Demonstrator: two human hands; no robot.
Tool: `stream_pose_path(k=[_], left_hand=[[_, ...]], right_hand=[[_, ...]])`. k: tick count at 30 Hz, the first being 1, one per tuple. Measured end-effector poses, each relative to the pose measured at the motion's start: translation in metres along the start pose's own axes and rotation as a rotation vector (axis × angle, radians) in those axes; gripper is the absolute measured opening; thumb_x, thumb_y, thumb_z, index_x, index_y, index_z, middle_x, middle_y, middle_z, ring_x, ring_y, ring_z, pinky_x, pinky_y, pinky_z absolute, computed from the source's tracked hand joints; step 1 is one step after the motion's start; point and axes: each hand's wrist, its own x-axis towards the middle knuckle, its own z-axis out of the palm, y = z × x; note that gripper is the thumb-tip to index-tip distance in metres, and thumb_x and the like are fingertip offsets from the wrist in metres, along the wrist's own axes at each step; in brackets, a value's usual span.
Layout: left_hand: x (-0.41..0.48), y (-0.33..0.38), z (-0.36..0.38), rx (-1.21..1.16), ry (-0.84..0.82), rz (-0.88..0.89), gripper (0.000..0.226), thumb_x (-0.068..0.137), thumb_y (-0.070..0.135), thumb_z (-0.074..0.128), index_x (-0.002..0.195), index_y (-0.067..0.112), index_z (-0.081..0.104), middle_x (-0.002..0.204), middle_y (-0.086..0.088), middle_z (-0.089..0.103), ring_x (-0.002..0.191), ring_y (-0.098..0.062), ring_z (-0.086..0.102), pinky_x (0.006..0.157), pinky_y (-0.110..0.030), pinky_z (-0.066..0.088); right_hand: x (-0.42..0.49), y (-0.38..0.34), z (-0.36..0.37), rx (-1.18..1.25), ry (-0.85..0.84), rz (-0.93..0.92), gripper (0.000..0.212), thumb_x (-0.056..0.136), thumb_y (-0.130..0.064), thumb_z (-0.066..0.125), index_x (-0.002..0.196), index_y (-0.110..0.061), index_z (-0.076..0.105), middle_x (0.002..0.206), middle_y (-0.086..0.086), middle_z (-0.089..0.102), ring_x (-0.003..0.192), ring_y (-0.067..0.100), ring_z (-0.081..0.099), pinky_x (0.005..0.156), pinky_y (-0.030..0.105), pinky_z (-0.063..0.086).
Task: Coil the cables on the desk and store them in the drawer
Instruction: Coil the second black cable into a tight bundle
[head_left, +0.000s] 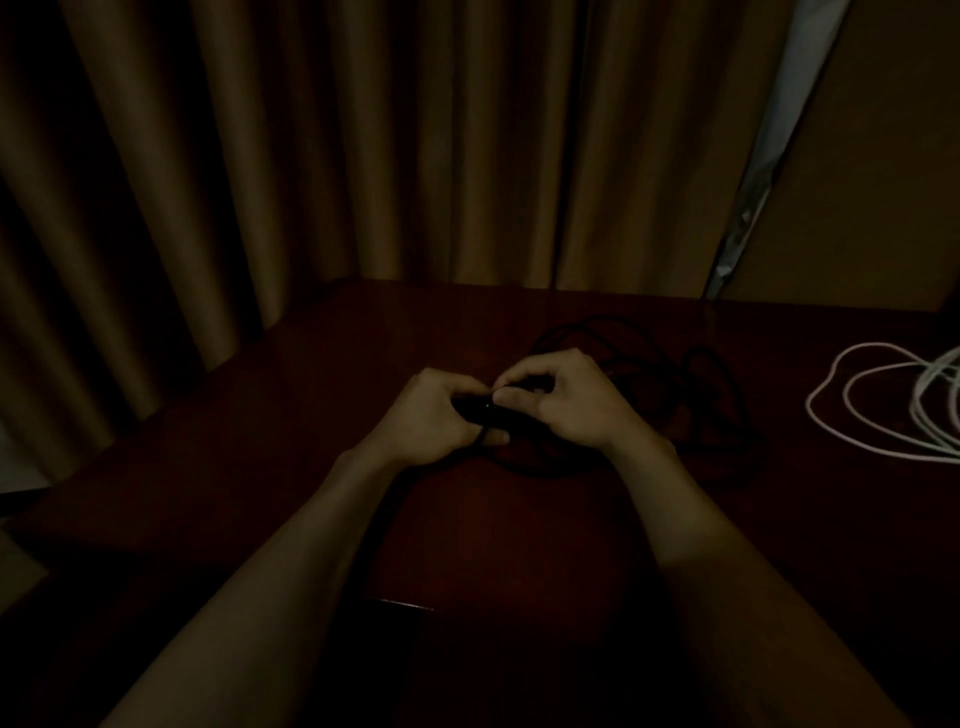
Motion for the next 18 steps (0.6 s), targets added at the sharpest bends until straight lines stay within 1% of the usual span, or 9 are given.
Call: stream_pose_path(k=[3,4,6,7,9,12,14,16,18], left_hand=[[0.000,0.000,-0.004,-0.071,-0.061,-0.012,0.020,0.080,0.010,0.088,0.097,0.008,0.078,0.087,-0.020,0.073,0.067,-0.029,0.064,0.065,-0.038,0.050],[-0.001,0.000,-0.006,-0.097,-0.078,-0.018,0.019,0.082,0.007,0.086,0.099,0.006,0.078,0.084,-0.019,0.072,0.066,-0.026,0.062,0.063,-0.034,0.049],[0.000,-0.001,-0.009,-0.145,-0.104,-0.034,0.020,0.086,-0.001,0.080,0.103,0.007,0.077,0.080,-0.008,0.070,0.063,-0.013,0.059,0.058,-0.024,0.047],[0.000,-0.003,-0.010,-0.167,-0.113,-0.045,0.024,0.087,-0.006,0.076,0.106,0.009,0.076,0.079,-0.004,0.069,0.062,-0.010,0.058,0.056,-0.022,0.046],[0.001,-0.005,-0.012,-0.191,-0.125,-0.070,0.033,0.089,-0.012,0.069,0.112,0.011,0.073,0.078,-0.002,0.068,0.059,-0.006,0.057,0.054,-0.020,0.044],[0.003,-0.008,-0.015,-0.218,-0.155,-0.076,0.037,0.090,-0.016,0.062,0.117,0.008,0.069,0.082,-0.003,0.067,0.062,-0.006,0.058,0.056,-0.018,0.045],[0.002,-0.007,-0.016,-0.228,-0.182,-0.080,0.039,0.091,-0.019,0.057,0.117,0.007,0.067,0.081,0.003,0.068,0.062,-0.003,0.058,0.057,-0.016,0.045],[0.000,-0.005,-0.018,-0.207,-0.205,-0.078,0.040,0.093,-0.017,0.054,0.118,0.010,0.067,0.081,0.007,0.069,0.062,-0.002,0.059,0.058,-0.016,0.046],[-0.001,-0.002,-0.019,-0.215,-0.200,-0.069,0.037,0.092,-0.005,0.055,0.121,0.012,0.068,0.092,0.002,0.073,0.073,-0.008,0.067,0.066,-0.021,0.052]], right_hand=[[0.002,0.001,0.000,0.040,-0.023,0.035,0.005,0.091,-0.025,0.078,0.088,-0.027,0.081,0.084,-0.013,0.076,0.080,0.000,0.068,0.076,0.022,0.052],[0.003,0.001,0.000,0.057,-0.034,0.047,0.006,0.092,-0.025,0.077,0.088,-0.028,0.081,0.085,-0.013,0.077,0.084,0.002,0.069,0.080,0.024,0.054],[0.004,0.000,0.001,0.087,-0.052,0.059,0.008,0.092,-0.026,0.077,0.086,-0.029,0.079,0.088,-0.011,0.077,0.088,0.004,0.071,0.086,0.029,0.057],[0.005,0.000,0.001,0.098,-0.060,0.060,0.009,0.093,-0.026,0.076,0.085,-0.030,0.079,0.088,-0.010,0.078,0.089,0.004,0.072,0.087,0.029,0.057],[0.006,-0.001,0.002,0.104,-0.067,0.051,0.009,0.094,-0.027,0.075,0.086,-0.030,0.078,0.088,-0.010,0.078,0.088,0.003,0.072,0.084,0.025,0.055],[0.006,0.000,0.001,0.123,-0.065,0.038,0.008,0.094,-0.026,0.074,0.087,-0.029,0.077,0.090,-0.007,0.078,0.088,0.005,0.073,0.083,0.025,0.056],[0.005,0.000,0.001,0.134,-0.070,0.024,0.008,0.095,-0.024,0.074,0.089,-0.028,0.077,0.090,-0.006,0.078,0.086,0.006,0.072,0.081,0.024,0.056],[0.004,-0.001,0.001,0.131,-0.064,0.002,0.008,0.096,-0.022,0.073,0.090,-0.026,0.077,0.089,-0.005,0.077,0.084,0.005,0.071,0.078,0.023,0.055],[0.003,0.000,0.000,0.126,-0.052,-0.010,0.007,0.096,-0.021,0.072,0.092,-0.024,0.077,0.090,-0.006,0.077,0.086,0.006,0.071,0.080,0.026,0.055]])
